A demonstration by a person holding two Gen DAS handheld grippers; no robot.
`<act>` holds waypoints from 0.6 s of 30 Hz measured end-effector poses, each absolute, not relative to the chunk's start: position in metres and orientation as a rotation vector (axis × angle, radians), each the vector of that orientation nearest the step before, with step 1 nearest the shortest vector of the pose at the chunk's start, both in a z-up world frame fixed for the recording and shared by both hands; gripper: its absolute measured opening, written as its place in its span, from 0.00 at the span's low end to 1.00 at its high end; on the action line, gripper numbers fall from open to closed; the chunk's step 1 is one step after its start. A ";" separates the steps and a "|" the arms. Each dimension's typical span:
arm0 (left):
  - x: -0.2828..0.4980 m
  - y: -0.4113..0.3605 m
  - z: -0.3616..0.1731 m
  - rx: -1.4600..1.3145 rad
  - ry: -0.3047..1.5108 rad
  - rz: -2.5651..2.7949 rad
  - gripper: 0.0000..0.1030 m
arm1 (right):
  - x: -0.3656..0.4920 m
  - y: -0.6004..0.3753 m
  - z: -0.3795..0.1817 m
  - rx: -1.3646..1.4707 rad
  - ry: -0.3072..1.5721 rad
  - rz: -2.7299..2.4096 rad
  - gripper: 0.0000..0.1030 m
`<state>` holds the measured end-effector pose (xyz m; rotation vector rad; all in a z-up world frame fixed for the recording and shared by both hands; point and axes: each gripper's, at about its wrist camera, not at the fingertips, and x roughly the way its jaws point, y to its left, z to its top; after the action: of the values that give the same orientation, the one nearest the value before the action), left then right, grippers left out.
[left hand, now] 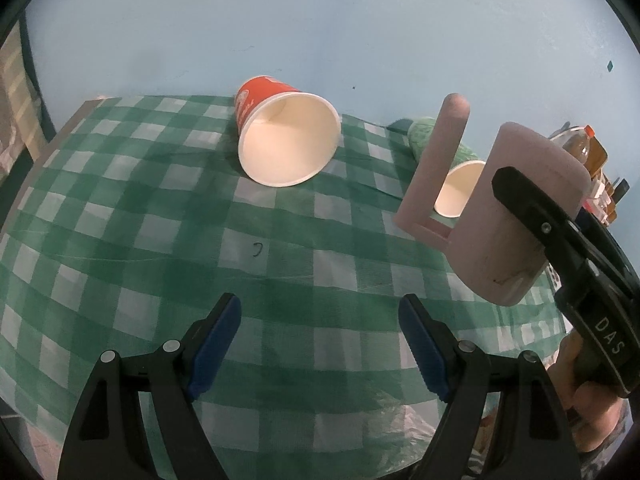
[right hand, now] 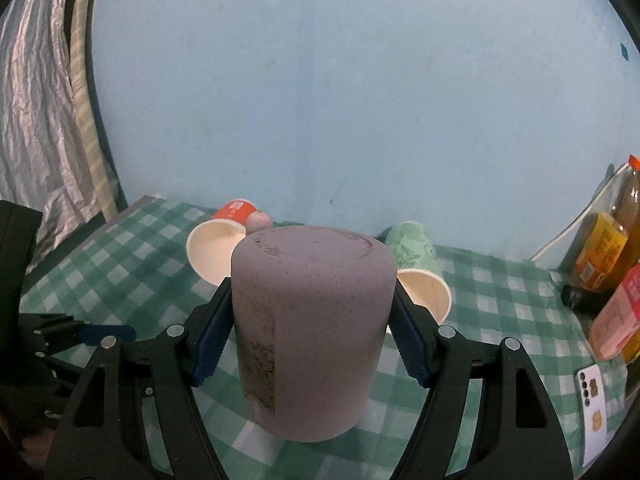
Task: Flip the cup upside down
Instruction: 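Turn the pink mug upside down and lower it onto the table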
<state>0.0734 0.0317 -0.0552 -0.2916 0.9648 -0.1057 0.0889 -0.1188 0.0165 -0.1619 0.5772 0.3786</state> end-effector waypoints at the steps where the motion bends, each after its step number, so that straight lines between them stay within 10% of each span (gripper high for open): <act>1: 0.074 0.032 -0.055 -0.292 0.962 -0.105 0.80 | 0.089 -0.118 0.015 -0.167 0.571 0.375 0.72; 18: 0.073 0.035 -0.062 -0.284 0.954 -0.087 0.80 | 0.098 -0.119 -0.025 -0.184 0.616 0.362 0.71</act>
<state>0.0728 0.0345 -0.0620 -0.2841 0.9536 -0.0873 0.0982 -0.1187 -0.0251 -0.1841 0.6163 0.3622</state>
